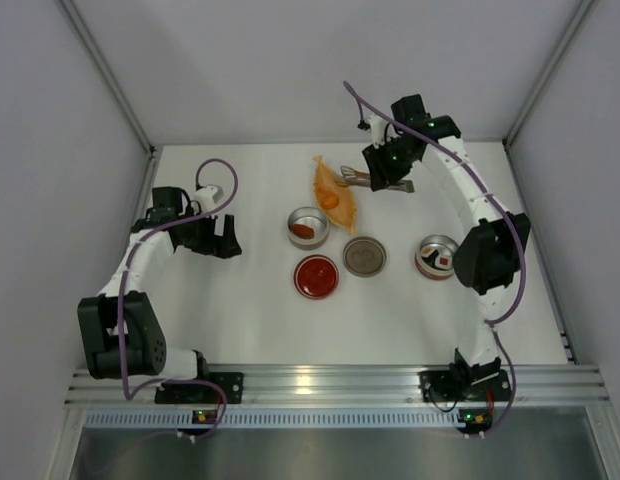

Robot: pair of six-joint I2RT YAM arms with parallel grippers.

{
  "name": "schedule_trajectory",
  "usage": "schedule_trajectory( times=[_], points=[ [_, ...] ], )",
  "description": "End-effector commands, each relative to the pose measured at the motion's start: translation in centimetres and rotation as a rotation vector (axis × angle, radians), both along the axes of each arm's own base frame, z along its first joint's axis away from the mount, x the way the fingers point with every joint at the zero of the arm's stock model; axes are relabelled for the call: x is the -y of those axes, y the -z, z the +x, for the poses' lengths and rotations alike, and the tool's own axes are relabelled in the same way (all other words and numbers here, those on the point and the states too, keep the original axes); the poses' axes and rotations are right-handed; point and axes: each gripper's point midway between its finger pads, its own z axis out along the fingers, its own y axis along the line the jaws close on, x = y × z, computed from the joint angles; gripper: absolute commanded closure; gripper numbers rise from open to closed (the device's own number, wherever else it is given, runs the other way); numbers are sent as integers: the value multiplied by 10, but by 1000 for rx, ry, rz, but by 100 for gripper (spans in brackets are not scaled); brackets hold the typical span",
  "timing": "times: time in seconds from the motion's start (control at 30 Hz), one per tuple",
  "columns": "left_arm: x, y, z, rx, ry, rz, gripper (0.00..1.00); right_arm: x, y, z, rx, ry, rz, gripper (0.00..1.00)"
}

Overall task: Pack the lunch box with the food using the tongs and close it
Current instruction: Pick up the fake food from the plate.

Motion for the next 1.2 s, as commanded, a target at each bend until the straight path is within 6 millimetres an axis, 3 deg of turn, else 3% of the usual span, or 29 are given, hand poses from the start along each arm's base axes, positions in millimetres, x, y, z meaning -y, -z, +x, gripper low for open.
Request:
schedule_trajectory(
  times=[0.0,0.3,0.67,0.87,1.17],
  points=[
    [3,-8,7,46,19,-8,2,-18,-15,32,118,0,34,61],
    [2,-5,7,38,16,-5,2,-37,18,47,108,-64,1,59],
    [1,2,5,32,20,4,2,-44,49,38,9,-79,-9,57],
    [1,1,6,37,19,6,2,-44,59,34,-31,-79,-14,59],
    [1,0,8,39,18,4,2,-46,58,28,-42,-106,-7,71]
  ],
)
